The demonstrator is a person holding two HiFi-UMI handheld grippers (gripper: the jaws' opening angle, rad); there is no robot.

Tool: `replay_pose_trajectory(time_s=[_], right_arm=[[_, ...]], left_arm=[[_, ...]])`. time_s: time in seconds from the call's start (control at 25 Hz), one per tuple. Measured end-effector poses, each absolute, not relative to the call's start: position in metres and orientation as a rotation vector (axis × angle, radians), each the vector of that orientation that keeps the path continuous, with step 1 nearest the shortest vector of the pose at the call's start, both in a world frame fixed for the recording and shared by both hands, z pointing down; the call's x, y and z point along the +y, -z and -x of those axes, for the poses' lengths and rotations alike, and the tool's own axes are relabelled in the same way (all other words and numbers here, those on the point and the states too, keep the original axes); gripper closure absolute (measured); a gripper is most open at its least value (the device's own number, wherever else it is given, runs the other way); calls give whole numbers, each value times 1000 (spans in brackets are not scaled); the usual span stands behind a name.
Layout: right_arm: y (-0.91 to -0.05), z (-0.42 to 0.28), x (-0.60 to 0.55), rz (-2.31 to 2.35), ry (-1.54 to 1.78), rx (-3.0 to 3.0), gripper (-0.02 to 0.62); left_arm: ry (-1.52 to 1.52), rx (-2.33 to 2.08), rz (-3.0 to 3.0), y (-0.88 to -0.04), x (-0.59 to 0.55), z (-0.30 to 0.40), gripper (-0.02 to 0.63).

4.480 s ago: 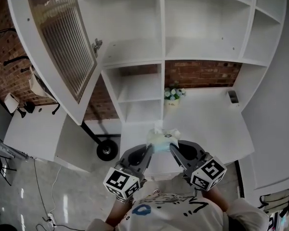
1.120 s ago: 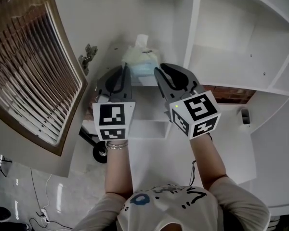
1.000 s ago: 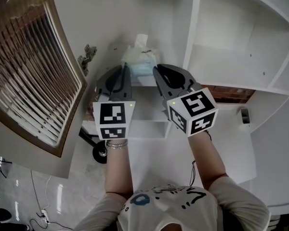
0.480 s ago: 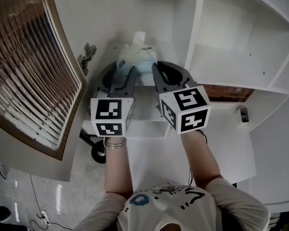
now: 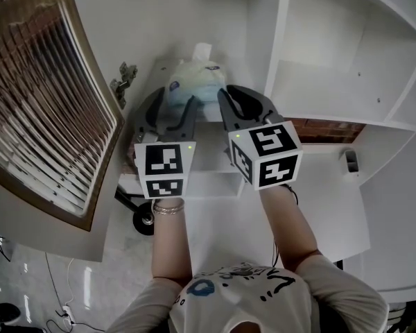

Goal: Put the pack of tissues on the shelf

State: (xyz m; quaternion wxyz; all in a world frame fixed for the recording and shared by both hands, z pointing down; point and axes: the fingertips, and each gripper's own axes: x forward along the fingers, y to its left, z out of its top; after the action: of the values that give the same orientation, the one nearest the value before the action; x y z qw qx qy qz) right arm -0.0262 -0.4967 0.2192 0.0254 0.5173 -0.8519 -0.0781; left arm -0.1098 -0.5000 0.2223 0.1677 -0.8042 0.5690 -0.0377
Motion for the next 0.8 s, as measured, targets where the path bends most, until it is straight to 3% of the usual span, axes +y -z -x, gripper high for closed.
replay_pose_trajectory(time_s=[0.12,0.2,0.48,0.6,0.72,0.8], right_arm=[[-218,22,-497,-1619,219,-2648,544],[-219,23,-495,-1601,220,-2656,495],[-219,21,-482,-1572,274,-2697,489],[-221,21,-475,-1553,288,-2713,491],[-224,20,-467,-1536,302,-2717,491],[-228,21,-463,-1519,285,-2731,494]], left_arm=[[131,1659,2200,-223,-496,114,370],[158,1679,2131,-222,-492,117,370],[126,1670,2149,-224,-477,116,382],[105,1649,2190,-224,-471,112,435],[114,1623,2228,-228,-464,107,535],[123,1602,2258,-231,-460,103,555]])
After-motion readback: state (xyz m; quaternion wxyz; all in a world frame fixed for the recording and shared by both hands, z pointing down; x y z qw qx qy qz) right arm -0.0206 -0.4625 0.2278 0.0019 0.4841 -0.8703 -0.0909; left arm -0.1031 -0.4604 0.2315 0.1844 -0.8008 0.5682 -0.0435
